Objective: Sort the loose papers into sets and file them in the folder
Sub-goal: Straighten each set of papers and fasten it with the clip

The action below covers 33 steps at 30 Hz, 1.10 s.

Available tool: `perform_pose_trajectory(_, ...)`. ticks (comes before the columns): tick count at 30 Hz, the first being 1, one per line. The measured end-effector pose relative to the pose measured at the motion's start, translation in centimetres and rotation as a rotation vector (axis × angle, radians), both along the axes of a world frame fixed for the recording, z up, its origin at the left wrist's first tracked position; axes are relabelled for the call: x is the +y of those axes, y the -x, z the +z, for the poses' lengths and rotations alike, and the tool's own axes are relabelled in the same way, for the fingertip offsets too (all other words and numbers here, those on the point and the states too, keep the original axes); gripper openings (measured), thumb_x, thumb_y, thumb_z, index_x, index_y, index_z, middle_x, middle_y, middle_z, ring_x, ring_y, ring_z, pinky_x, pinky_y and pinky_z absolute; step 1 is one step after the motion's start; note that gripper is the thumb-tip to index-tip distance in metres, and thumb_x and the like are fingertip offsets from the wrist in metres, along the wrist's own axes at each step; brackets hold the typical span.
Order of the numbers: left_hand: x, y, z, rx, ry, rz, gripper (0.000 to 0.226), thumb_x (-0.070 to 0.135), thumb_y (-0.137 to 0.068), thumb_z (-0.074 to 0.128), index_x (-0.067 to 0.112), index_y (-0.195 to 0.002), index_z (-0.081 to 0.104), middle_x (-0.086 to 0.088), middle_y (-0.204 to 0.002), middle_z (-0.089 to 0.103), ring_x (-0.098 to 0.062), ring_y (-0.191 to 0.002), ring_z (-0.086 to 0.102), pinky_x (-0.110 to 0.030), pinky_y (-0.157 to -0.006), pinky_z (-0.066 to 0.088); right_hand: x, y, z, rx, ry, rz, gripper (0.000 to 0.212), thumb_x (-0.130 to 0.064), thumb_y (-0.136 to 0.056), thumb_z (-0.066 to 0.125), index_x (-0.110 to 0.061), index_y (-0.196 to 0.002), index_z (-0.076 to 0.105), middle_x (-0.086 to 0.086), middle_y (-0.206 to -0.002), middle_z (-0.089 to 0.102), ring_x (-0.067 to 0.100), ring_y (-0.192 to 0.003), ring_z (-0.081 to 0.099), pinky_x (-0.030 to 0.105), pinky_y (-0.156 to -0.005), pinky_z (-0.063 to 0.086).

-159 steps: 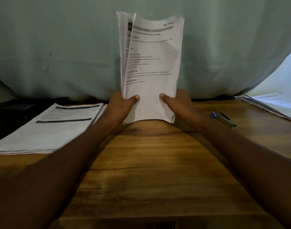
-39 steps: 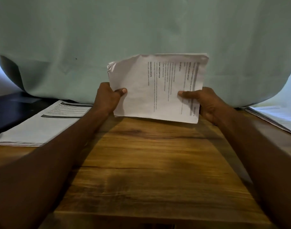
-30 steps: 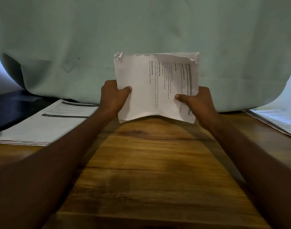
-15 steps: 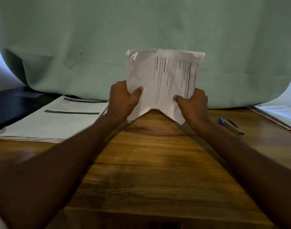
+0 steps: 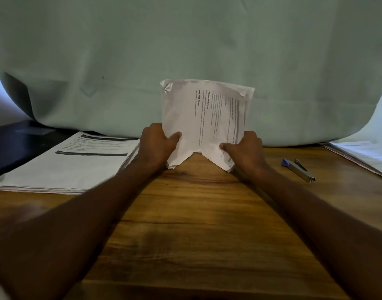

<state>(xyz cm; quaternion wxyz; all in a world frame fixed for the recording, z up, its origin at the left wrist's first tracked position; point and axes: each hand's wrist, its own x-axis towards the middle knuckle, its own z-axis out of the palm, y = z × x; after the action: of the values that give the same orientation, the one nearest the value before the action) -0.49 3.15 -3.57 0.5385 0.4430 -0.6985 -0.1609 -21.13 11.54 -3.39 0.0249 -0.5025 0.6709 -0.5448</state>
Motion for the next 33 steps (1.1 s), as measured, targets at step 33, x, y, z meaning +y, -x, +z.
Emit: perform_pose_trajectory(33, 1.0, 0.6, 0.2, -0.173, 0.022, 0.119, 0.056, 0.043, -0.091, 0.074, 0.007, -0.133, 0.064, -0.013, -0.129, 0.069, -0.033, -0.111, 0.068, -0.034, -0.080, 0.051, -0.2, -0.3, -0.1, 0.172, -0.030, -0.100, 0.040, -0.016, -0.086, 0.075, 0.000, -0.121, 0.065, 0.015, -0.116, 0.069, 0.029, -0.100, 0.068, 0.038, -0.082, 0.060)
